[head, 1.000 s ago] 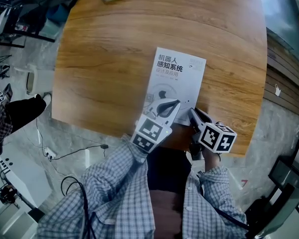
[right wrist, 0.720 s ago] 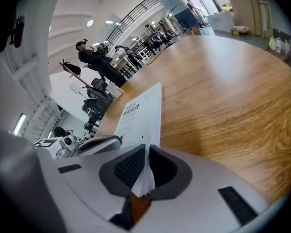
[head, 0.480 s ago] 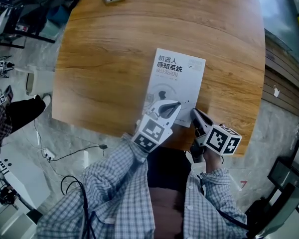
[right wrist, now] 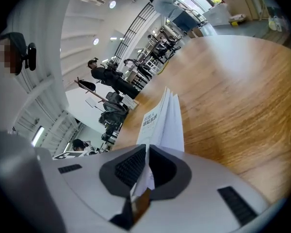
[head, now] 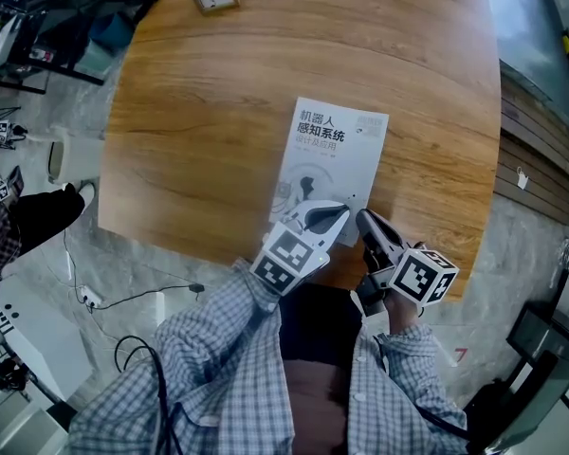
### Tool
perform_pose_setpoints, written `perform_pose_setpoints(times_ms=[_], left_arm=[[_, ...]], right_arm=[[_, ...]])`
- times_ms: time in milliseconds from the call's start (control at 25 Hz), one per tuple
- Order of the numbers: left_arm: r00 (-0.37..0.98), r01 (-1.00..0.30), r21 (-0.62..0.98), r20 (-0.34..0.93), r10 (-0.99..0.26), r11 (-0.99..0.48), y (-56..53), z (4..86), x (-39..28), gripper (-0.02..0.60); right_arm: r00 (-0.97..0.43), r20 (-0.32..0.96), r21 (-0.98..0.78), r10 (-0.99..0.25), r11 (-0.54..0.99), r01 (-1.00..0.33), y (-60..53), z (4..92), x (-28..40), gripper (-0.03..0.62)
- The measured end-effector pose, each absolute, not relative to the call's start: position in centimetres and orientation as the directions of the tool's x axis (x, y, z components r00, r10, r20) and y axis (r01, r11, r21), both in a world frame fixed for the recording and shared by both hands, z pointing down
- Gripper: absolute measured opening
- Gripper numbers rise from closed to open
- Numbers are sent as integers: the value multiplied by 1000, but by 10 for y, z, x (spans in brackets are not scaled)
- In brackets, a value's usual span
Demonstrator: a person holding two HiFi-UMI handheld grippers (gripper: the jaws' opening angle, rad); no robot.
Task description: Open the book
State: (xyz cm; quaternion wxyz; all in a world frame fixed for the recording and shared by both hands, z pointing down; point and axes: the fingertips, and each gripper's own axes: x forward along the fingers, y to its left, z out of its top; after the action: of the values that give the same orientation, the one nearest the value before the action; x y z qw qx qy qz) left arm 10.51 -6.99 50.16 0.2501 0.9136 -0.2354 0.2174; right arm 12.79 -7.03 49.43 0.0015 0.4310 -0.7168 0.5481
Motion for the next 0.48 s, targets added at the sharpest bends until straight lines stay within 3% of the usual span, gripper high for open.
perform_pose_setpoints(times_ms=[480], left_arm=[[799,-564,365,466,-379,-741,-74,475,104,6]], right_arm=[[-655,423,-788,-626,104,-607,-75,475,117,32]])
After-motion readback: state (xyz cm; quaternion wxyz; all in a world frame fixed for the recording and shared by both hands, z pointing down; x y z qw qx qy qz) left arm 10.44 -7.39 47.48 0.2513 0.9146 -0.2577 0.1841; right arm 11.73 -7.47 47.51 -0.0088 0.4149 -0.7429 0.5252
